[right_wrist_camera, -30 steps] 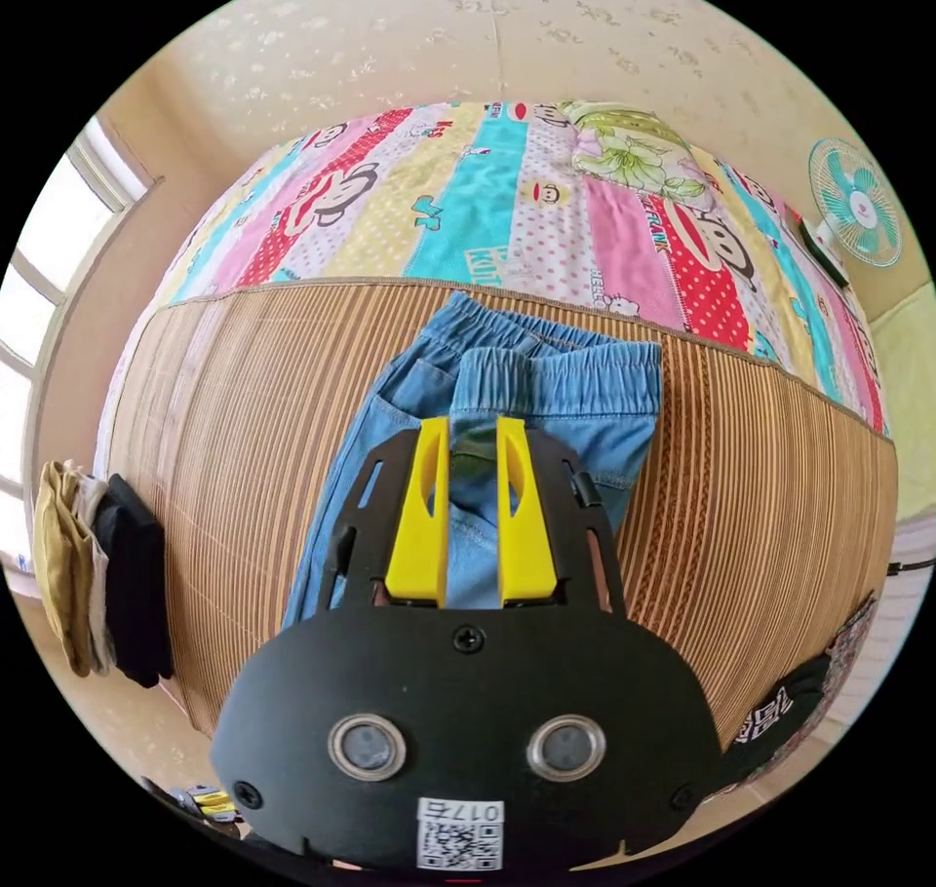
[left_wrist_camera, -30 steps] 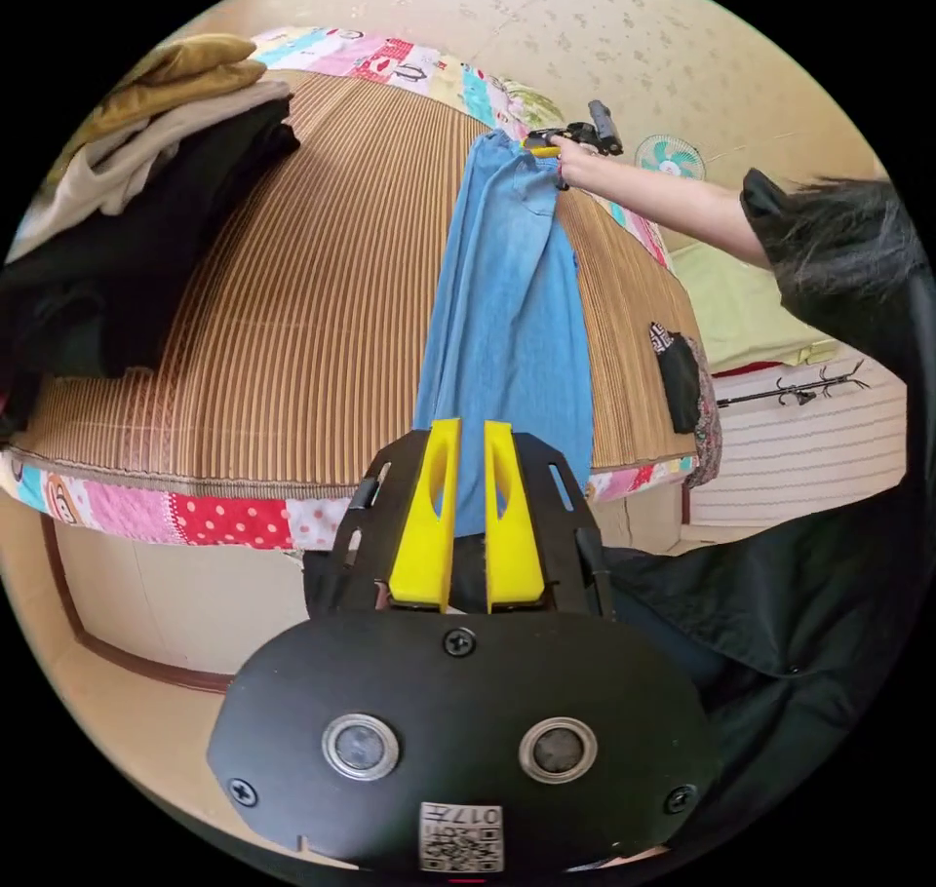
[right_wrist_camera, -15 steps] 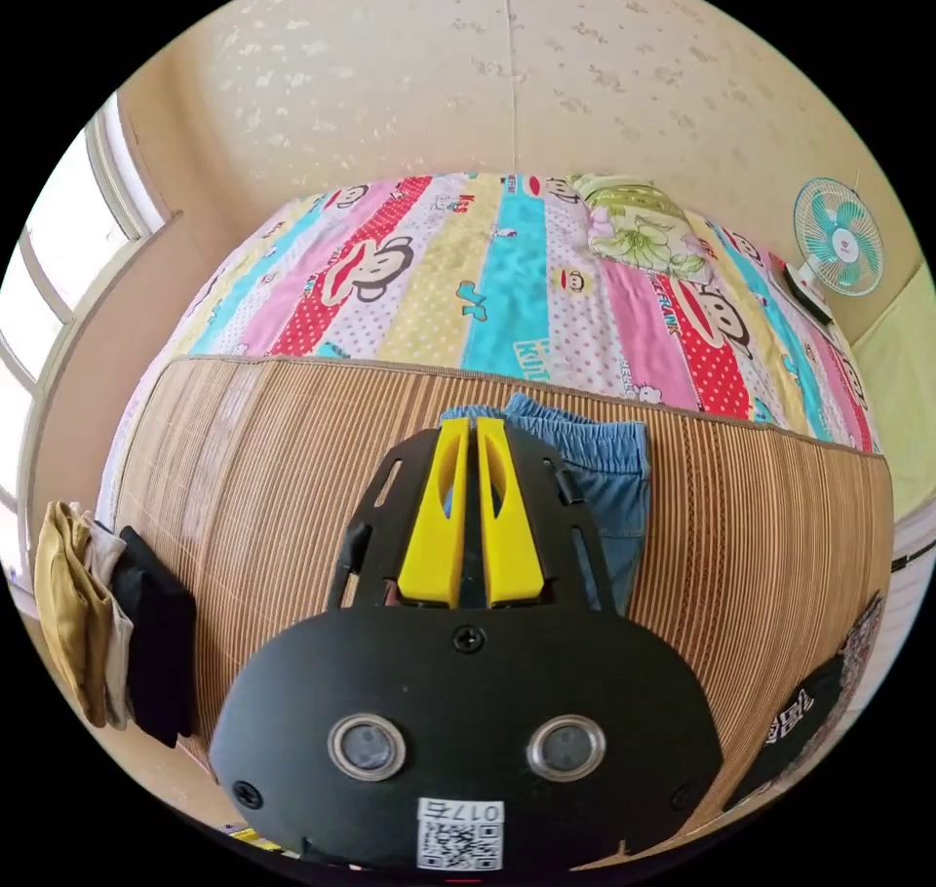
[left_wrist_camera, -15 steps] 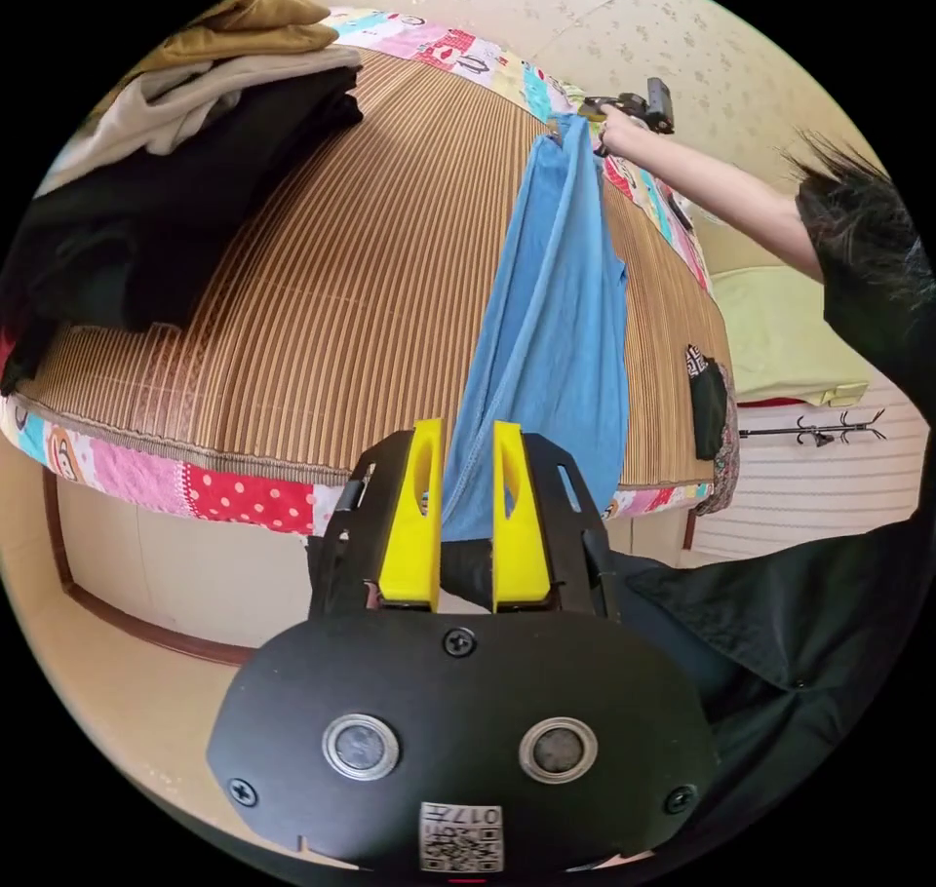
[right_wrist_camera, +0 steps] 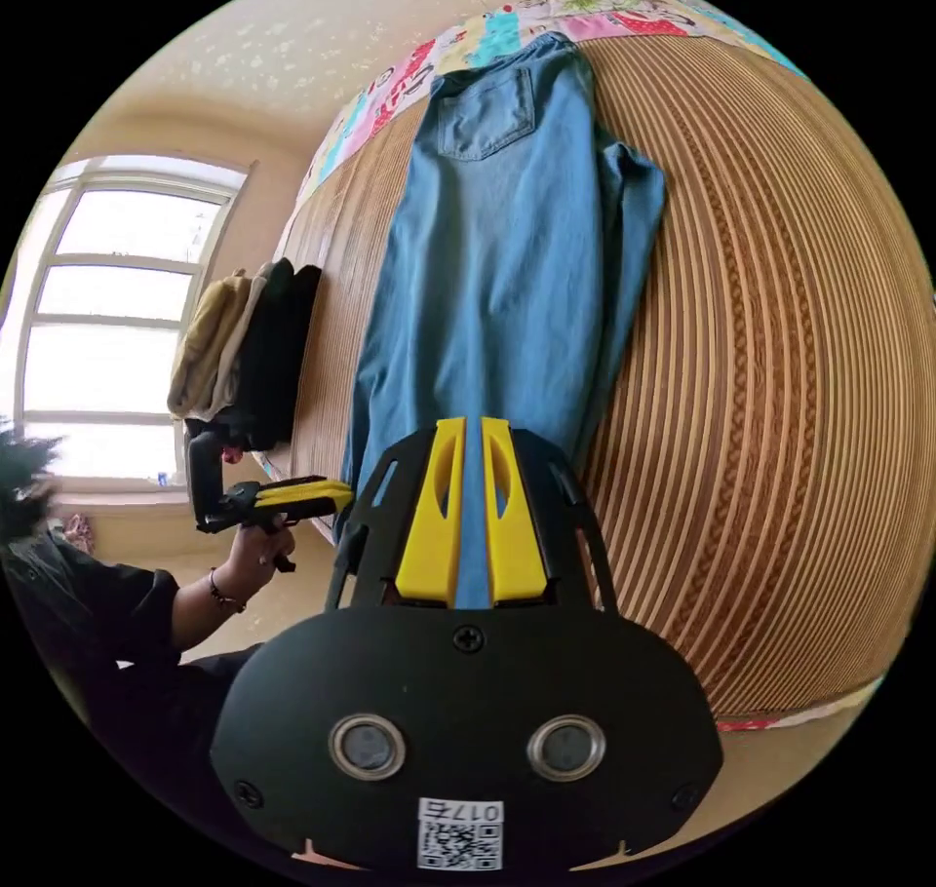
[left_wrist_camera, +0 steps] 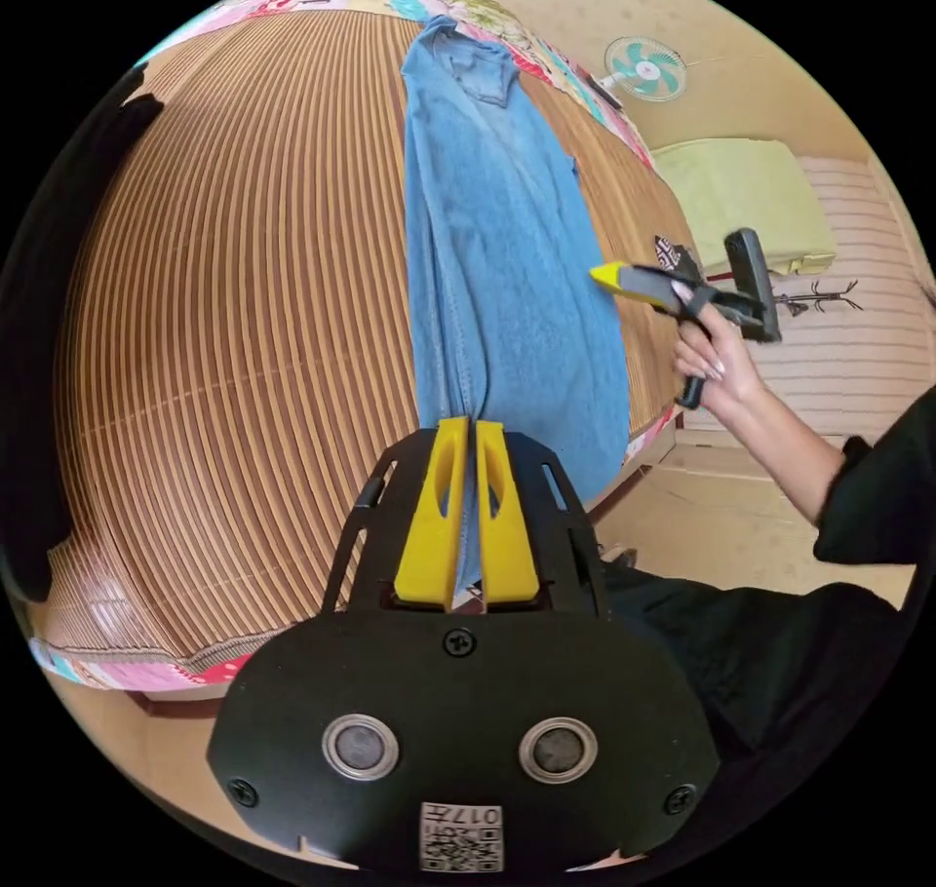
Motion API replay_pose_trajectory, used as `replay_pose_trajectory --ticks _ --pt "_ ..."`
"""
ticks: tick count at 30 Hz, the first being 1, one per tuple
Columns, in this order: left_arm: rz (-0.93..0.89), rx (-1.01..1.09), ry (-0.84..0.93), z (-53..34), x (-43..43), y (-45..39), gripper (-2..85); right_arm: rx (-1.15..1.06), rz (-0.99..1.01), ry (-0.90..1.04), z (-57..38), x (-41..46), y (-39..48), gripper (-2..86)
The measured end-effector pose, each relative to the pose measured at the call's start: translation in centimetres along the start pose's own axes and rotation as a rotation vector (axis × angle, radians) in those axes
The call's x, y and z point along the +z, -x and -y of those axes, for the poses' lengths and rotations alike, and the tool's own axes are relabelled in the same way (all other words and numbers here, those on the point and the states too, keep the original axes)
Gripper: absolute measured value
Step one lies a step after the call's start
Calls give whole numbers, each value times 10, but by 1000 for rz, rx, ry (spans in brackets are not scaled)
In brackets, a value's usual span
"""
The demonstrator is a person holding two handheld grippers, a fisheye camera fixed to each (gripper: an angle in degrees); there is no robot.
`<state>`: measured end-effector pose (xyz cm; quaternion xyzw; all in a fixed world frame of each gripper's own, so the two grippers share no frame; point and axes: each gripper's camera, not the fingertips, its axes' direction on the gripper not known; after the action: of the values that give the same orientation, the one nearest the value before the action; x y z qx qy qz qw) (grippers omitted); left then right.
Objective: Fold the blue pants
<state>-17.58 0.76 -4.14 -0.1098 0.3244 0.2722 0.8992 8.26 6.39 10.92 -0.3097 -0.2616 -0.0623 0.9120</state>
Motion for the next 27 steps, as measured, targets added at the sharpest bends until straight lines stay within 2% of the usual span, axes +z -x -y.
replay_pose_trajectory --ticks 4,6,9,11,14,17,19,24,27 --pt "-79 12 -17 -10 -16 9 -6 104 10 -54 -67 -23 -12 32" --pt "-93 -15 -75 -24 -34 20 -7 119 13 -82 -77 -32 -18 38" --pt "-77 -80 -41 -38 -40 39 0 102 62 -81 -75 -40 -34 59" --pt "-65 -79 -62 -41 -45 44 21 85 113 -62 -70 -42 -49 73" --pt "-183 -70 -135 -32 -57 57 77 86 155 -46 -65 -49 -74 88" --pt "-266 -49 -84 -5 -46 67 110 98 301 -18 -63 -51 -105 91" --pt "-308 -15 -7 18 -27 68 115 112 481 4 -57 -45 -128 84" --pt "-348 -106 131 46 1 70 39 151 662 56 -43 -29 -150 38" --pt "-480 -72 90 44 -9 69 8 131 745 29 -52 -52 -145 27"
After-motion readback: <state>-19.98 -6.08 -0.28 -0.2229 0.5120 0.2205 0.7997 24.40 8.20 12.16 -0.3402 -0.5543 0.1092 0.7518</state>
